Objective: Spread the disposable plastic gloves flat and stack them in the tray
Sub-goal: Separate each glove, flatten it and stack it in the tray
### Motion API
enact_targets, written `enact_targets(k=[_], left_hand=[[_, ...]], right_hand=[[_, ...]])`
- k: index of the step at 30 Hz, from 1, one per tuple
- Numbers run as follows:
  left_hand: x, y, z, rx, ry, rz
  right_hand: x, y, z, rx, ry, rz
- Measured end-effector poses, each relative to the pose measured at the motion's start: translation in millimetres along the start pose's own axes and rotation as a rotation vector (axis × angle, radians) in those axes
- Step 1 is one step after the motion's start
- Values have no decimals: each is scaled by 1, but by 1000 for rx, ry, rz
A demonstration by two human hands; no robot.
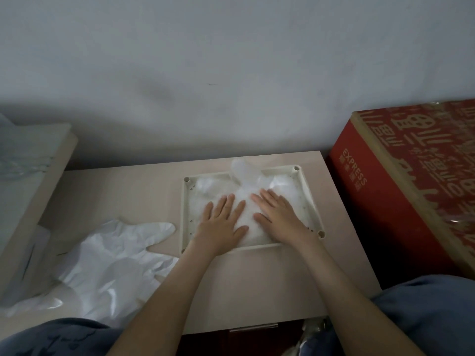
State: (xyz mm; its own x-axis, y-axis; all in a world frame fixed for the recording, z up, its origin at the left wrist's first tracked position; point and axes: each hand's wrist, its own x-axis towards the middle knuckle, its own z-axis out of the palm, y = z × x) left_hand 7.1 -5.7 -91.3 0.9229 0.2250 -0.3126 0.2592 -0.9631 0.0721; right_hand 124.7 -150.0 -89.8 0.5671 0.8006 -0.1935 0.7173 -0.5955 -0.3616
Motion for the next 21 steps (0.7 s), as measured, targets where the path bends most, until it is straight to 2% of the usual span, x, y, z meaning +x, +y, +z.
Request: enact_targets(k=[2,4,7,9,11,13,15,17,19,21], left_hand=[[-5,-5,-3,20,0,-21],[-13,-11,-8,42,70,-9],[-32,-24,-17,-36,341,-15],[-51,-40,-20,-112,442,-118],[-80,-59,-21,-174,459,-297],[-102,-77,-20,-183,334,-431],[-127,-95,-15,-132,133,-534],[-143,-113,-4,-207,-15,-592],[-160,-122,5,-302,-114,-602],[-170,-121,11,-292,-137,-601]], right_hand=[[-1,1,1,16,-23,23],[-1,-2,-3,42,-14,40],[-4,-15,-7,35,73,49],[-5,-29,-8,53,158,16],[-5,-52,-7,70,222,-59],[-5,-72,-6,85,272,-120],[-5,-94,-1,101,266,-169],[-5,-114,5,116,255,-209],[-6,-136,11,134,229,-255],[-8,-152,16,139,191,-269]])
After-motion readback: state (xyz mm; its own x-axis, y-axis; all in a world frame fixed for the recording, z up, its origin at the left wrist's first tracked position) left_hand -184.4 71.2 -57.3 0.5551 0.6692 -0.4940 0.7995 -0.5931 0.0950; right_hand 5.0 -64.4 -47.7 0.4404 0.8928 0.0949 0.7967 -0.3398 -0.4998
